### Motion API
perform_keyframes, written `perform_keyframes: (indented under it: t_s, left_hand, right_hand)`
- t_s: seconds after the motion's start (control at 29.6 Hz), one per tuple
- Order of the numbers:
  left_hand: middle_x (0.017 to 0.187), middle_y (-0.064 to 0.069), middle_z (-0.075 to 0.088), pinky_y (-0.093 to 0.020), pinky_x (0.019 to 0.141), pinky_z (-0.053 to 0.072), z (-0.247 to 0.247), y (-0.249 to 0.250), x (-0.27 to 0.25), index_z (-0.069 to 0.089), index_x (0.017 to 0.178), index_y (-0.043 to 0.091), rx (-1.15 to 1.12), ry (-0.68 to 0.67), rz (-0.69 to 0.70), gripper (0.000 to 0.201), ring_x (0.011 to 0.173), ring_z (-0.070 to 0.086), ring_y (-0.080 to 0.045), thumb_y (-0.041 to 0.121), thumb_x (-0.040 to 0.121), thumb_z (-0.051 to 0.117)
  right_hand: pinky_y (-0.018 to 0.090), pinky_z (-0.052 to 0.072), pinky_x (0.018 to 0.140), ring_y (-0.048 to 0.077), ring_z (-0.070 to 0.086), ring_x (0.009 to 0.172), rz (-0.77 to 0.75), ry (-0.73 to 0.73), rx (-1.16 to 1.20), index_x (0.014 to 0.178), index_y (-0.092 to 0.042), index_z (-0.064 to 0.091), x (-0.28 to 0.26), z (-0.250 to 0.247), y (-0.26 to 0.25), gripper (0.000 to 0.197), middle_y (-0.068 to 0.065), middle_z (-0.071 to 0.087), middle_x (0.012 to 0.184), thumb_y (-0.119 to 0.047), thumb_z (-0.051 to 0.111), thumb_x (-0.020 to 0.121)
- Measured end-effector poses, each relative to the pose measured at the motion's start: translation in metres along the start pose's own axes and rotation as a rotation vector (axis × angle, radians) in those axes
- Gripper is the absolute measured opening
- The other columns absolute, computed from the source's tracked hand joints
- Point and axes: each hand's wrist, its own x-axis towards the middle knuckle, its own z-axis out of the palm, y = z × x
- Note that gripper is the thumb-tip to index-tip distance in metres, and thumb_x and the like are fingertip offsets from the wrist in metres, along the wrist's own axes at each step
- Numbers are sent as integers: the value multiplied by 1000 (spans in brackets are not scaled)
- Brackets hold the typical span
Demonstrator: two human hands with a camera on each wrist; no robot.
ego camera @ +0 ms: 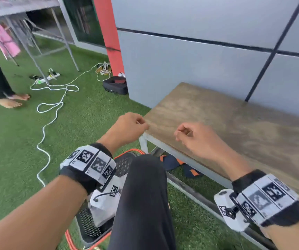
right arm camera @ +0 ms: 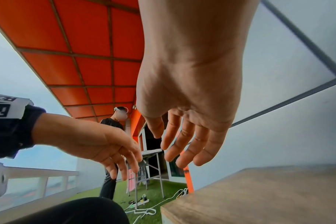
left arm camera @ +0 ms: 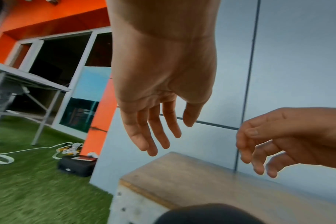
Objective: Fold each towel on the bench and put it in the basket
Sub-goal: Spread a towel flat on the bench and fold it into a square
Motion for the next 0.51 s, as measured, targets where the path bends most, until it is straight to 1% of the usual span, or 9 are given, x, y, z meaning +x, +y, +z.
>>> perform_keyframes:
  t_s: [0.03, 0.07, 0.13, 0.17, 0.24, 0.3, 0.4, 0.47, 0.51]
  left_hand:
    - [85, 2, 68, -25, 62, 44, 7, 17, 0, 70, 89, 19, 6, -20, 40, 18, 75, 63, -15, 34, 93, 61]
    - [84, 1, 68, -27, 66, 47, 16, 34, 1, 69, 86, 19, 7, -42, 77, 17, 78, 64, -17, 33, 92, 62]
    - [80, 1, 69, -31, 72, 53, 38, 69, 3, 68, 80, 22, 2, -86, 154, 16, 79, 66, -20, 34, 89, 63]
    - [79, 1, 69, -30, 70, 53, 50, 86, 4, 68, 80, 22, 5, -110, 193, 17, 79, 67, -20, 34, 90, 63]
    - [79, 0, 68, -27, 62, 46, 78, 120, 2, 68, 83, 18, 17, -171, 255, 19, 79, 66, -20, 33, 93, 61]
    - [76, 1, 67, -26, 62, 43, 111, 152, 1, 68, 84, 15, 22, -225, 333, 22, 77, 66, -19, 33, 94, 61]
    - [72, 5, 63, -20, 58, 40, 164, 194, -5, 71, 91, 13, 67, -325, 427, 25, 66, 56, -8, 35, 96, 60]
    - [77, 0, 67, -24, 61, 43, 199, 217, -11, 72, 92, 11, 81, -419, 495, 27, 67, 57, -11, 34, 97, 60]
    - [83, -1, 69, -26, 66, 45, 217, 228, -15, 73, 93, 11, 84, -467, 530, 27, 73, 60, -14, 34, 97, 60]
  right_hand:
    - [22, 39, 61, 4, 59, 73, 13, 14, -5, 96, -23, 67, -12, -10, 7, 18, -9, 67, 94, -35, 55, 100]
    - [21, 39, 62, 5, 59, 75, 29, 30, -10, 98, -22, 67, -24, -20, 15, 18, -9, 67, 95, -34, 55, 101]
    - [18, 41, 66, 8, 61, 85, 67, 71, -15, 102, -21, 67, -48, -40, 33, 17, -8, 66, 96, -33, 55, 101]
    - [18, 42, 68, 8, 61, 87, 93, 94, -17, 102, -22, 67, -60, -50, 43, 16, -9, 66, 96, -32, 55, 101]
    - [19, 42, 69, 7, 61, 87, 146, 144, -26, 100, -24, 66, -85, -69, 65, 13, -10, 66, 94, -32, 55, 101]
    - [19, 44, 71, 6, 61, 87, 207, 192, -32, 99, -26, 66, -109, -88, 89, 12, -11, 66, 93, -33, 56, 100]
    - [26, 47, 75, 7, 61, 85, 317, 260, -39, 97, -24, 66, -148, -112, 126, 14, -10, 66, 92, -34, 56, 100]
    - [23, 44, 72, 4, 58, 83, 385, 294, -50, 98, -23, 66, -176, -123, 150, 14, -10, 66, 92, -34, 56, 99]
    - [20, 43, 71, 2, 57, 83, 427, 312, -65, 99, -23, 66, -190, -128, 160, 14, -10, 66, 93, -34, 56, 99]
